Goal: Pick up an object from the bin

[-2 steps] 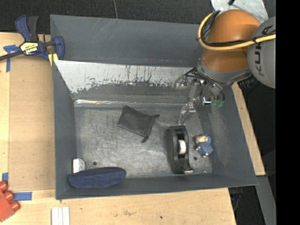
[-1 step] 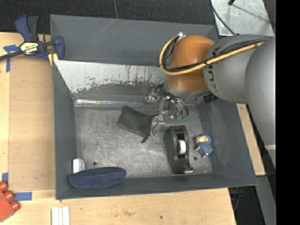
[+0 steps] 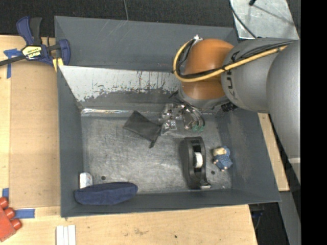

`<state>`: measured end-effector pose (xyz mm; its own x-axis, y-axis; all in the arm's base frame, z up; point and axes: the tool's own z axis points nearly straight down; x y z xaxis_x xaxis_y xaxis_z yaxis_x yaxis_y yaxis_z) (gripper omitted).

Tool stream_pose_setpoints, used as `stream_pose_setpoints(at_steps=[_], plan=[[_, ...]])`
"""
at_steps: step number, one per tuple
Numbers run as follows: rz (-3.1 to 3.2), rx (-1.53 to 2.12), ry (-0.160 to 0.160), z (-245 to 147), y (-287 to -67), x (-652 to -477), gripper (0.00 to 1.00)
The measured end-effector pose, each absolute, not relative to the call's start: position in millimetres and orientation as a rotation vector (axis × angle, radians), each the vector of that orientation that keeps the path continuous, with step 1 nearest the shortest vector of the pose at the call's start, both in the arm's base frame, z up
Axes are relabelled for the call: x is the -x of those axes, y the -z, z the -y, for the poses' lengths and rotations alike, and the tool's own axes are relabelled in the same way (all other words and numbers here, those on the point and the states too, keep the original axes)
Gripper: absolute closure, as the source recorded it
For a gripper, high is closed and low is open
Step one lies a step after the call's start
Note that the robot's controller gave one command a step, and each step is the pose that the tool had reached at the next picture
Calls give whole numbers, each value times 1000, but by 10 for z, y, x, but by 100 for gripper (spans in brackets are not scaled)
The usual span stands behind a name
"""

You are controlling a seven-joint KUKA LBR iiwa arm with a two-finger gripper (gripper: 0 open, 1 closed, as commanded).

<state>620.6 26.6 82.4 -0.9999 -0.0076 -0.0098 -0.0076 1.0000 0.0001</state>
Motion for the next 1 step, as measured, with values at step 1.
stream_pose_setpoints(at_steps=[1], plan=[[-3107, 364, 0, -549, -2640, -6017, 100]])
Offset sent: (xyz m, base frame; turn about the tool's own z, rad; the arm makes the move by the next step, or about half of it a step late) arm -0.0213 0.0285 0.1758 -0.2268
